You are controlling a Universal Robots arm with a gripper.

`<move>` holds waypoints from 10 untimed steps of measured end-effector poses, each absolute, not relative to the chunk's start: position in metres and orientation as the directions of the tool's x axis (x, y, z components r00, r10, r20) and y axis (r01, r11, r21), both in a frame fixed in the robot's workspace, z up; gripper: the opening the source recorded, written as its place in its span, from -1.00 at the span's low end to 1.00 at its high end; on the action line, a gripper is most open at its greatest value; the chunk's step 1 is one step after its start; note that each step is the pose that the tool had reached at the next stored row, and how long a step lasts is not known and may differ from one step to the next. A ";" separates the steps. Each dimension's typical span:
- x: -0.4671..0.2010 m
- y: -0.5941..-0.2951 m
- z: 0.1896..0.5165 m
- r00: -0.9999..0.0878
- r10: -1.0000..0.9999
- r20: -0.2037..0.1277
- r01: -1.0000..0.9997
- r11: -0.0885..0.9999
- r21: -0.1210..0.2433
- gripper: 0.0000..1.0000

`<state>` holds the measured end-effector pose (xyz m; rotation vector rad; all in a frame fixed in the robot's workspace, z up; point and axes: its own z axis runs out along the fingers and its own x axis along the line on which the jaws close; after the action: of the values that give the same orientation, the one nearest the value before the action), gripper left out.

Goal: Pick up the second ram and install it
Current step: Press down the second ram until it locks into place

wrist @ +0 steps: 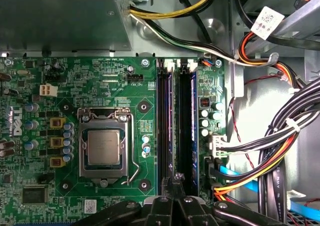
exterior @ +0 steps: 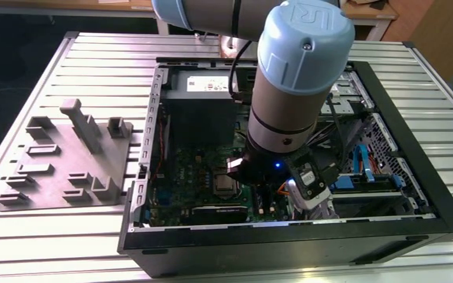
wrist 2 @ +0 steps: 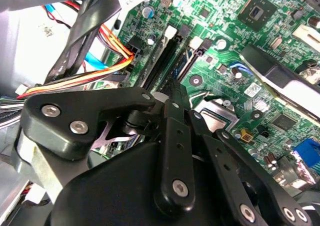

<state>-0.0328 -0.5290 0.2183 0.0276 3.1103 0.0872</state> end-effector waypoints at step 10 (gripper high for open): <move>-0.033 -0.529 0.215 -0.999 0.019 -0.030 0.017 0.998 0.056 -0.80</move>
<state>-0.0328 -0.5291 0.2147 0.0275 3.1102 0.0875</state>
